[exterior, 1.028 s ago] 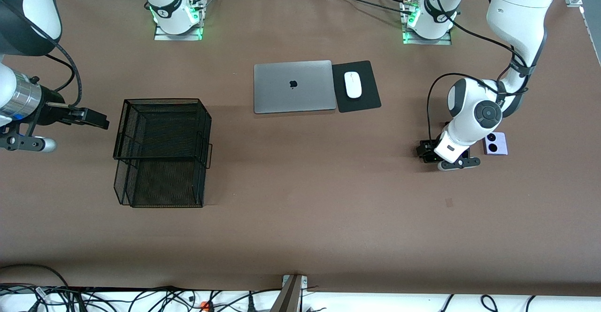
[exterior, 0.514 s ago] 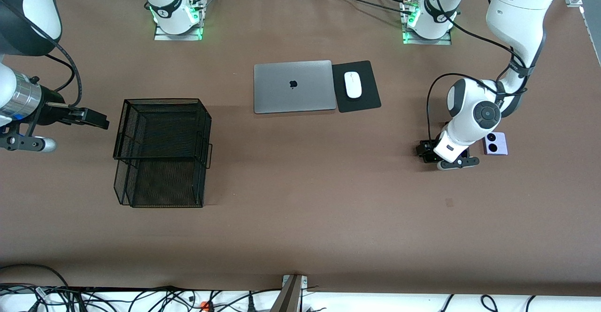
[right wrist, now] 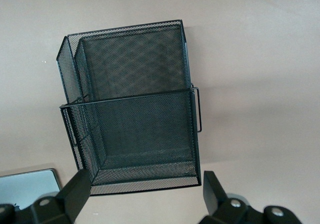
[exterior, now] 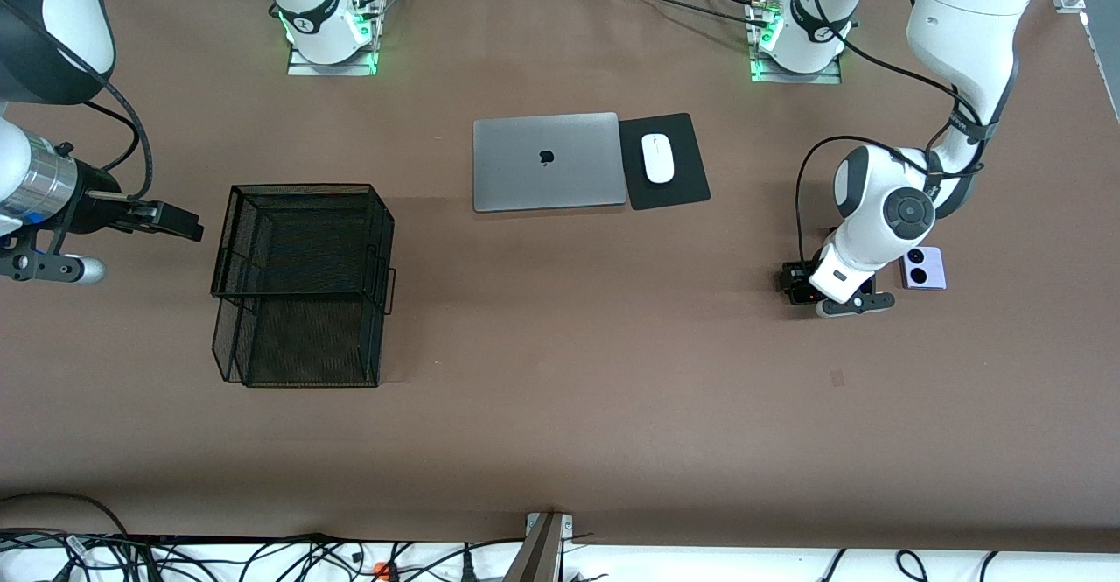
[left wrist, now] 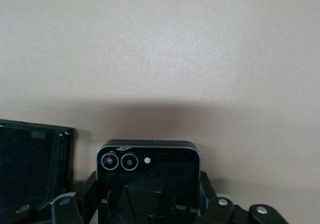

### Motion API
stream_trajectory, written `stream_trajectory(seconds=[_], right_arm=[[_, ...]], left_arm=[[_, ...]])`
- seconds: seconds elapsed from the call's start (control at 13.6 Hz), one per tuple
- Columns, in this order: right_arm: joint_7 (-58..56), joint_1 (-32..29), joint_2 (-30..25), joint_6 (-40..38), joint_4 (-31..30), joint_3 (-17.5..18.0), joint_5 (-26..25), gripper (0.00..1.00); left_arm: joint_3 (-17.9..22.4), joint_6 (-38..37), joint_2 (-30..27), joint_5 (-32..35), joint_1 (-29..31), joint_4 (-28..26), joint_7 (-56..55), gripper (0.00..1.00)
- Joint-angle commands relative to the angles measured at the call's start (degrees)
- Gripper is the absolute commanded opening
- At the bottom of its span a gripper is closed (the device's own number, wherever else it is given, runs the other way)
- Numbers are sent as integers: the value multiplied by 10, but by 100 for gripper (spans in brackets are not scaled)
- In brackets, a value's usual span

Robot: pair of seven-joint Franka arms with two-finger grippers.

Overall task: Place phones with both arms
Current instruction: 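Carry the flip phone with the left gripper to the table middle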

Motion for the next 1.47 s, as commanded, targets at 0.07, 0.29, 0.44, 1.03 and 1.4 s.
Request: stream_trajectory(seconds=[0.07,0.29,0.44,1.03,1.4], right_arm=[[3,1,-2,-8,5,0,-7,100],[3,1,-1,-8,6,0,-7,100],[3,1,-1,-8,5,0,-7,100],[3,1,-2,-8,5,0,-7,100],[3,1,-1,-8,5,0,-7,100]], left_arm=[[0,-9,2,-3,-1,9,-26,0],[-3,-137,2,-3,-10,90,-37,0],[-6,-197,2,-3,-20,142,-50,0],[-6,-225,79,-7,-192,301,-234,0],[-6,-222,172,-6,-294,418,-290,0]])
